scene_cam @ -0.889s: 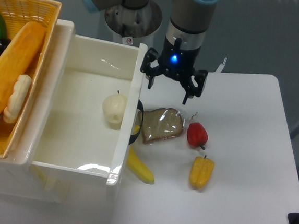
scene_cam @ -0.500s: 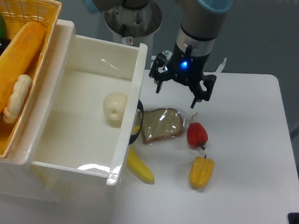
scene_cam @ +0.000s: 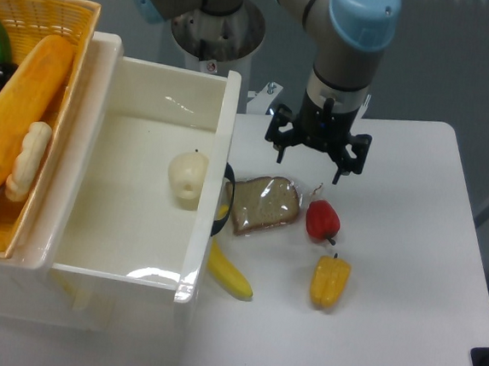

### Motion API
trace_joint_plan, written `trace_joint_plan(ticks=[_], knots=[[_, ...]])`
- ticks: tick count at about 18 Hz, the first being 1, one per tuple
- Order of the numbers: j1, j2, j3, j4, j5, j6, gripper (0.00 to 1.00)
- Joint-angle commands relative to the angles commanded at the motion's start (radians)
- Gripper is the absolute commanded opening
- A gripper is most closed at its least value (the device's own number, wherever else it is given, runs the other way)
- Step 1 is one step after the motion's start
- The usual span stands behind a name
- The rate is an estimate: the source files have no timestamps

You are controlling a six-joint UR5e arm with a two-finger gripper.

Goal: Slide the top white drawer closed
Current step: 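Move the gripper down beside the bagged bread toward the drawer front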

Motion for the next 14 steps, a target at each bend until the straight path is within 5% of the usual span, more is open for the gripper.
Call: trace_joint_plan(ticks=[14], knots=[[-0.020, -0.126, 0.012, 0.031, 0.087, -0.156, 1.00]])
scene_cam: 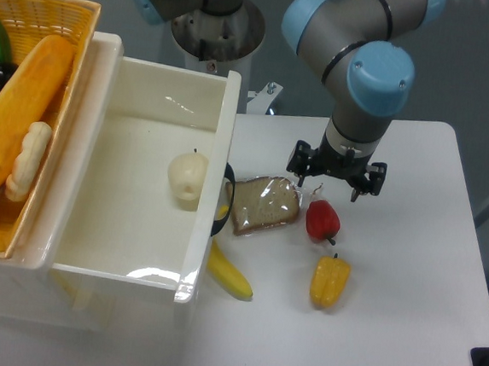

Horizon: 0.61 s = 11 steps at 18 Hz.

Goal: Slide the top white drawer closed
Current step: 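Move the gripper down beside the bagged bread toward the drawer front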

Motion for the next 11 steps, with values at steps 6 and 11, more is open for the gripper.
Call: trace_joint_plan(ticks=[6, 11], knots=[[-0.028, -0.074, 0.002, 0.014, -0.055, -0.057, 1.00], [-0.046, -0.098, 0.002, 0.015, -0.086, -0.088, 1.00]])
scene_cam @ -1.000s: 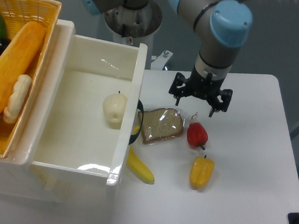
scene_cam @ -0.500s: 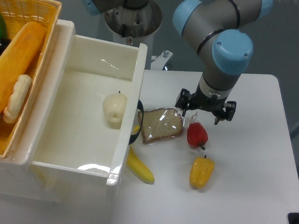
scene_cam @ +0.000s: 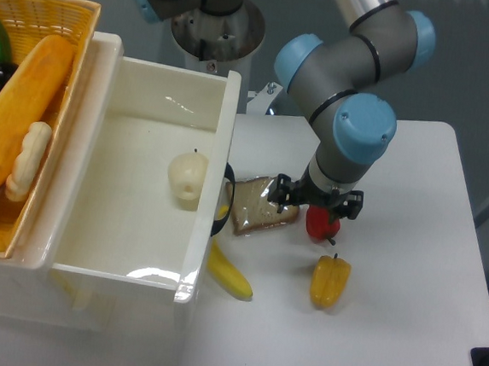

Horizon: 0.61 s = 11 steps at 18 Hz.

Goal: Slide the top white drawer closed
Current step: 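Move the gripper down beside the bagged bread toward the drawer front, then lower the gripper against the open white drawer's front edge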

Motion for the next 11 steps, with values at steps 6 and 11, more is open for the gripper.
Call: trace_joint_plan(ticks=[6, 11], knots=[[-0.024, -0.008, -0.006, -0.002, -0.072, -0.002, 1.00], [-0.045, -0.014, -0.008, -0.002, -0.116, -0.002, 1.00]])
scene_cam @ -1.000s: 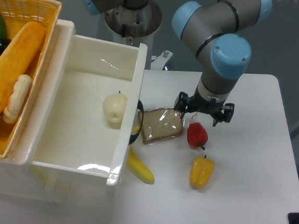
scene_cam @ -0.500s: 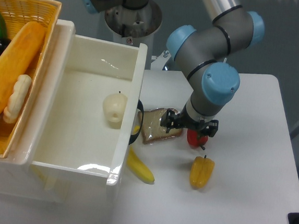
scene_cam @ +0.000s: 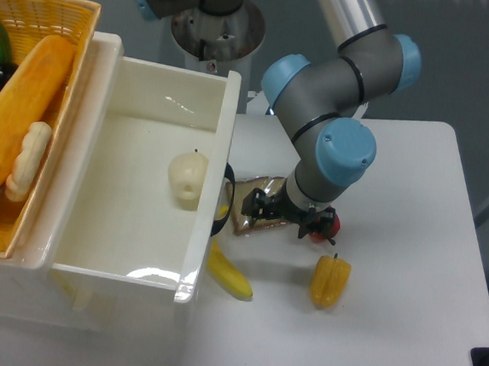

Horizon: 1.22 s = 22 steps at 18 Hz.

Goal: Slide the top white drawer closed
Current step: 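Lower the gripper against the open white drawer's front edge, then push the white drawer inward into its cabinet with the gripper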

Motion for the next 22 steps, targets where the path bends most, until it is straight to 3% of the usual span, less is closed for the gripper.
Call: trace_joint_plan(ticks=[13, 22], knots=[[-0.006, 0.014, 0.008, -0.009, -0.064, 0.000, 1.00], [-0.049, 0.029, 0.005, -0.011, -0.072, -0.002, 1.00]])
